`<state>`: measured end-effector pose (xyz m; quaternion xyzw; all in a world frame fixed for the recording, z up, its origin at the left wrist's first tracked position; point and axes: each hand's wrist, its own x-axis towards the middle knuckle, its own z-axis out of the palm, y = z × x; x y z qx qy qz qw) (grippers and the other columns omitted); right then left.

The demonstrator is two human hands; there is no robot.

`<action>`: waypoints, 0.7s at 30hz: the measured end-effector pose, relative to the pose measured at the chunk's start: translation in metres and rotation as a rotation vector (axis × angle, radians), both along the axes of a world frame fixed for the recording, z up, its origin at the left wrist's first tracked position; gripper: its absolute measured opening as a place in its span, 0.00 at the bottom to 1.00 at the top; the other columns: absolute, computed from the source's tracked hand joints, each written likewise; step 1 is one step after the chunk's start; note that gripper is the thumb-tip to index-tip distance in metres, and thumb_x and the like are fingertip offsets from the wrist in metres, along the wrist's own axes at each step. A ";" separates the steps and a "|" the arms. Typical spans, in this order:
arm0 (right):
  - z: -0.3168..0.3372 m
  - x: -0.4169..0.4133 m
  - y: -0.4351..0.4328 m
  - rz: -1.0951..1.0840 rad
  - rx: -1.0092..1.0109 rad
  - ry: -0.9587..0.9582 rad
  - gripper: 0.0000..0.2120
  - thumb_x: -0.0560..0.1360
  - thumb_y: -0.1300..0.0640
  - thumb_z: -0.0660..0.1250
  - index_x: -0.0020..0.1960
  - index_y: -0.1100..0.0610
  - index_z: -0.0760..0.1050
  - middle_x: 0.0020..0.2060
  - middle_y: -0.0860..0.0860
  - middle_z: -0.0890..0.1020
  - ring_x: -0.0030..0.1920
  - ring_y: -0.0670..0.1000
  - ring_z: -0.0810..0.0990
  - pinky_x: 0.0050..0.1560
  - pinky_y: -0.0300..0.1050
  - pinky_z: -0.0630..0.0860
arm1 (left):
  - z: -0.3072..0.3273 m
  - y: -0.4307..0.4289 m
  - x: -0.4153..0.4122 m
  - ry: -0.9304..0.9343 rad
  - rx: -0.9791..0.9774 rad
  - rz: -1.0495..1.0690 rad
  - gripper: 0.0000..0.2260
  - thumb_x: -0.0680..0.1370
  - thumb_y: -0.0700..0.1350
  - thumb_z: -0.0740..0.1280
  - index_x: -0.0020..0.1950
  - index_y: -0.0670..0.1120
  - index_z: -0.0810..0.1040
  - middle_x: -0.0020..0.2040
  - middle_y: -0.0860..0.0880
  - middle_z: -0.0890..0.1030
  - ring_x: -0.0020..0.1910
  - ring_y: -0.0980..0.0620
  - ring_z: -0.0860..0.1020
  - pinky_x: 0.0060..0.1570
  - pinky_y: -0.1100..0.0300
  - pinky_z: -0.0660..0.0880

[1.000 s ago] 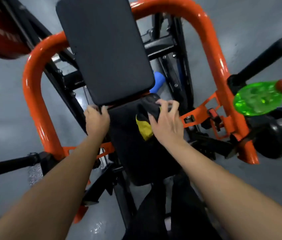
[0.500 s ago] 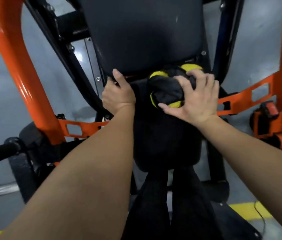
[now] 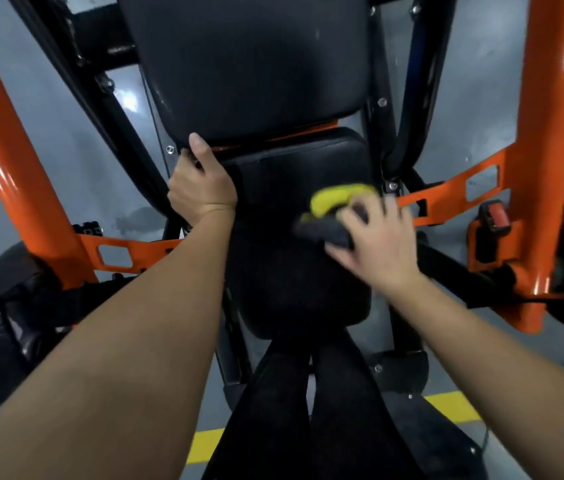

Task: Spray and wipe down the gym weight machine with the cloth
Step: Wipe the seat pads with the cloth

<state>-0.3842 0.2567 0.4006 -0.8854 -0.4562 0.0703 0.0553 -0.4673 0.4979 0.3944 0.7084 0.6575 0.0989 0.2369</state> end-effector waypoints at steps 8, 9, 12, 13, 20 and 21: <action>0.003 0.035 0.058 -0.553 0.273 -0.065 0.19 0.66 0.37 0.71 0.42 0.53 0.77 0.49 0.55 0.79 0.44 0.60 0.77 0.38 0.55 0.71 | 0.006 -0.006 0.007 -0.021 0.004 0.064 0.26 0.87 0.56 0.50 0.55 0.42 0.82 0.52 0.39 0.83 0.53 0.36 0.78 0.45 0.52 0.63; -0.003 0.024 0.050 -0.544 0.291 -0.081 0.18 0.67 0.38 0.71 0.41 0.53 0.77 0.47 0.55 0.80 0.42 0.60 0.76 0.37 0.54 0.70 | 0.005 -0.006 0.007 -0.022 0.008 0.065 0.27 0.86 0.57 0.49 0.54 0.41 0.82 0.51 0.39 0.83 0.52 0.36 0.78 0.45 0.51 0.64; -0.018 0.005 0.033 -0.469 0.314 -0.092 0.17 0.68 0.38 0.71 0.41 0.53 0.77 0.46 0.55 0.80 0.40 0.59 0.75 0.37 0.52 0.67 | 0.002 -0.005 0.008 -0.040 0.012 0.083 0.28 0.85 0.58 0.48 0.51 0.41 0.81 0.49 0.39 0.83 0.51 0.37 0.78 0.44 0.52 0.64; -0.020 0.003 0.031 -0.456 0.324 -0.088 0.18 0.67 0.38 0.72 0.42 0.53 0.78 0.46 0.55 0.80 0.41 0.59 0.75 0.37 0.52 0.67 | 0.003 -0.005 0.007 -0.035 0.015 0.087 0.28 0.85 0.58 0.49 0.52 0.41 0.81 0.49 0.39 0.83 0.51 0.37 0.78 0.44 0.52 0.64; -0.002 0.004 0.042 -0.599 0.290 0.106 0.20 0.65 0.37 0.71 0.41 0.54 0.77 0.48 0.53 0.76 0.44 0.58 0.76 0.38 0.53 0.71 | 0.006 -0.008 0.009 -0.052 0.005 0.083 0.32 0.81 0.61 0.45 0.51 0.40 0.82 0.49 0.39 0.83 0.50 0.37 0.78 0.48 0.47 0.71; 0.006 0.007 0.049 -0.703 0.306 0.212 0.20 0.66 0.37 0.71 0.43 0.53 0.77 0.49 0.52 0.75 0.47 0.58 0.77 0.40 0.53 0.73 | 0.006 -0.008 0.009 -0.064 0.011 0.086 0.32 0.81 0.61 0.45 0.50 0.40 0.82 0.48 0.39 0.83 0.50 0.37 0.78 0.47 0.48 0.70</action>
